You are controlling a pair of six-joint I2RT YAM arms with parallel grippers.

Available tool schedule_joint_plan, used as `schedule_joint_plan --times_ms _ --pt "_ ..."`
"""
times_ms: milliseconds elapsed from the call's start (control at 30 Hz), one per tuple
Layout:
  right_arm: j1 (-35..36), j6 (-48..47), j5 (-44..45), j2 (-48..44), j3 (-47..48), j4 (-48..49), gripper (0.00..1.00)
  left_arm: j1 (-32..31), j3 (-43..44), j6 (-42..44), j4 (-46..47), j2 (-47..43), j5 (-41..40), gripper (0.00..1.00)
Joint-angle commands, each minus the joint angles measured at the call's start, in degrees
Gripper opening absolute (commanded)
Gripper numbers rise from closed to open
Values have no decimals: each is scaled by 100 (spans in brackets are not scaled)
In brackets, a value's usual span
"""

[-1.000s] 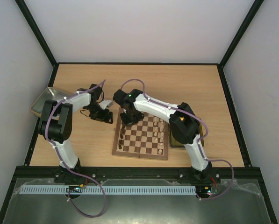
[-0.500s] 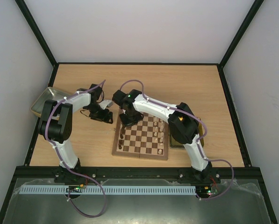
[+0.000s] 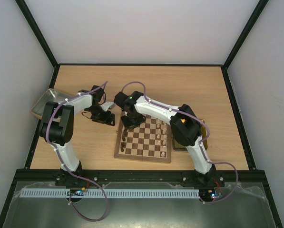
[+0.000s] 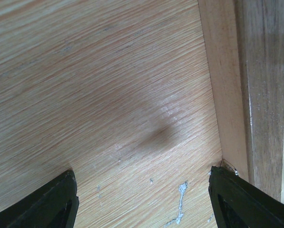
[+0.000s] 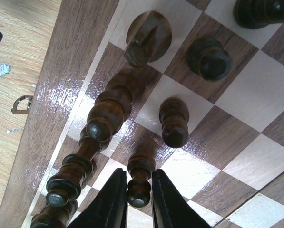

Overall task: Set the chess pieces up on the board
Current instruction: Place the chess piece on the chessboard.

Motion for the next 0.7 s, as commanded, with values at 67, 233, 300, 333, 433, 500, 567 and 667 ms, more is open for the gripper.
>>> schedule_joint_plan --times_ms 67,233,300,333,433,500,567,667 --pt "38 -50 -22 71 206 -111 18 -30 -121 22 158 360 -261 76" --pt "38 -41 -20 51 227 -113 19 -30 -120 29 156 377 -252 76" --pt "40 -31 -2 35 237 -123 19 -22 -105 17 150 386 -252 76" --pt "38 -23 11 19 251 -130 19 -24 -103 17 142 386 -251 76" --pt "38 -5 101 -18 243 -160 19 -30 -109 15 141 378 -252 76" --pt "38 2 133 -72 213 -176 20 -37 -103 7 141 366 -252 76" --pt "35 24 186 -146 207 -201 20 -45 -98 7 141 371 -256 76" --pt "29 30 296 -276 196 -231 20 -55 -94 2 141 369 -270 76"
